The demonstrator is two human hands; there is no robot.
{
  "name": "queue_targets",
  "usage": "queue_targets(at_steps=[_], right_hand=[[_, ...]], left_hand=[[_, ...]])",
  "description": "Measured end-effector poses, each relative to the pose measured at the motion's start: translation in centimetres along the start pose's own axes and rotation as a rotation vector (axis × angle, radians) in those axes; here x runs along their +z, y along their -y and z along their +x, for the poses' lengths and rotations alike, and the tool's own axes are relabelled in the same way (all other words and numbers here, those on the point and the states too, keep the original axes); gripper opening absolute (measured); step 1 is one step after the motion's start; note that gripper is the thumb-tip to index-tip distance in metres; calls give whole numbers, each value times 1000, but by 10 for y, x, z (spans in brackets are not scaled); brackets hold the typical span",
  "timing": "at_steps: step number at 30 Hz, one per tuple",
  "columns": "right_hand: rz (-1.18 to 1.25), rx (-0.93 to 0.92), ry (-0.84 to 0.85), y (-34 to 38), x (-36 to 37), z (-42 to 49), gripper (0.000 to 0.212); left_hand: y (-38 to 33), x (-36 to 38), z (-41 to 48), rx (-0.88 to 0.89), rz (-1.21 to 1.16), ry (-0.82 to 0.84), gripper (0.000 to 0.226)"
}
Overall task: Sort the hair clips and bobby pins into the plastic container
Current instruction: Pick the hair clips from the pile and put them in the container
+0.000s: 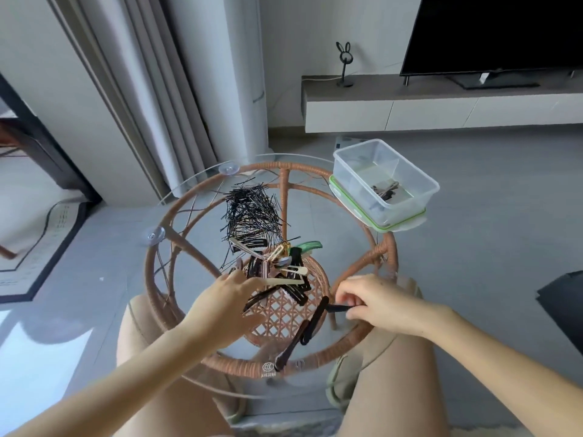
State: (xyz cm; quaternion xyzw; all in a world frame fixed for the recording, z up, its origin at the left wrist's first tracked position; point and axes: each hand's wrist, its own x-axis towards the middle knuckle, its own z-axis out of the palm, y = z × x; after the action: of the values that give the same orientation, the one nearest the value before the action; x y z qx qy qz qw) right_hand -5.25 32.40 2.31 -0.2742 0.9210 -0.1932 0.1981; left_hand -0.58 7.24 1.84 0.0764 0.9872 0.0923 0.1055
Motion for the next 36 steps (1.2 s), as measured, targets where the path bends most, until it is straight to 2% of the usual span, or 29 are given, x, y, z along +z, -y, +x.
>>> queue_targets(at_steps=[3,6,10,15,19,22,25,28,32,36], right_hand=[[67,-133,-6,24,7,4,34],[-49,-208,63,40,22,15,53],[-197,-233,66,42,27,26,41],[-286,-300,-10,36,30,25,30],[-199,-284,-43,27,40,20,19],[-141,-279,-105,18,44,18,18],[-49,-247,-204,10,40,16,18],[27,-208,-287,5,28,19,17],[137,-85,-428,-5,-1,25,15],[201,19,-618,-30,-46,33,13]], left_hand=[[-4,6,8,-1,14,-85,60],[-8,7,15,12,-33,-96,50],[-11,9,16,75,-79,-81,22],[-6,11,19,4,-149,-103,16],[-1,1,19,-32,-261,-116,19],[5,-16,16,-68,-391,-52,15],[13,-40,12,-186,-604,47,13],[16,-65,10,-258,-793,72,18],[7,-92,22,-238,-881,53,20],[-26,-111,61,-129,-868,3,22]])
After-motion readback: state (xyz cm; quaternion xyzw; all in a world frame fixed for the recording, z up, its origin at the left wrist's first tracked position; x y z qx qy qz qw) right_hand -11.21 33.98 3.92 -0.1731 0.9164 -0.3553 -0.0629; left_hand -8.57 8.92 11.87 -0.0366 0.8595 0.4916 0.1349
